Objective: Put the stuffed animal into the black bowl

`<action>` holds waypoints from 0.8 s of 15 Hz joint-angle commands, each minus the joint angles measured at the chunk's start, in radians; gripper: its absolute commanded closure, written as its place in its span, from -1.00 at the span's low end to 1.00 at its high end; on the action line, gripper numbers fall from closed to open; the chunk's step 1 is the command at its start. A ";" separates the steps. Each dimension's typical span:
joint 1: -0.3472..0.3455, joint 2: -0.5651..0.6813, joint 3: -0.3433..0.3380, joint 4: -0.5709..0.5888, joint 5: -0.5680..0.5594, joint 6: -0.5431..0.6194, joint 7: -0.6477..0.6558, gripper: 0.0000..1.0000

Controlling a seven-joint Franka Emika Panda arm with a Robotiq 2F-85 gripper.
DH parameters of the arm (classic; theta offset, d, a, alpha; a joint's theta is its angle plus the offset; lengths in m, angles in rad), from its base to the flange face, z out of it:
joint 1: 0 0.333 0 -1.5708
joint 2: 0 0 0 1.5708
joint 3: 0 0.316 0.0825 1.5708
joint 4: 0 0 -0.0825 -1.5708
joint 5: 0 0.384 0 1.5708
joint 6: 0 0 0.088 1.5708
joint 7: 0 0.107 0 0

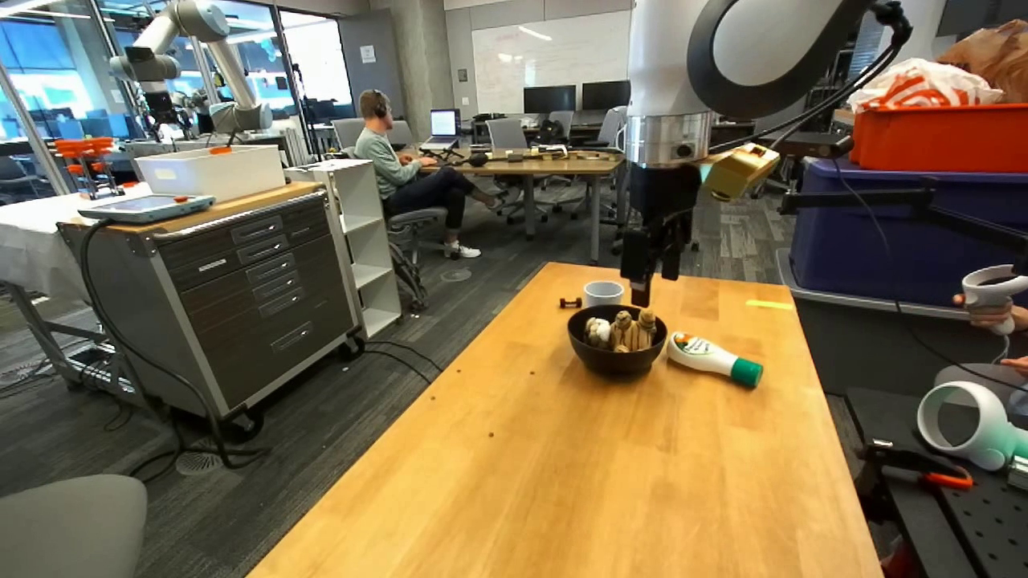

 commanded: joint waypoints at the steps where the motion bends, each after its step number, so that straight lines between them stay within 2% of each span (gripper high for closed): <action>1: 0.000 -0.119 0.018 -0.086 0.031 -0.052 -0.116 -1.00; 10: -0.001 -0.244 0.027 -0.183 -0.011 -0.103 -0.204 -1.00; 11: -0.003 -0.189 0.025 -0.152 0.004 -0.082 -0.186 -1.00; 12: -0.003 -0.198 0.025 -0.160 0.003 -0.084 -0.190 -1.00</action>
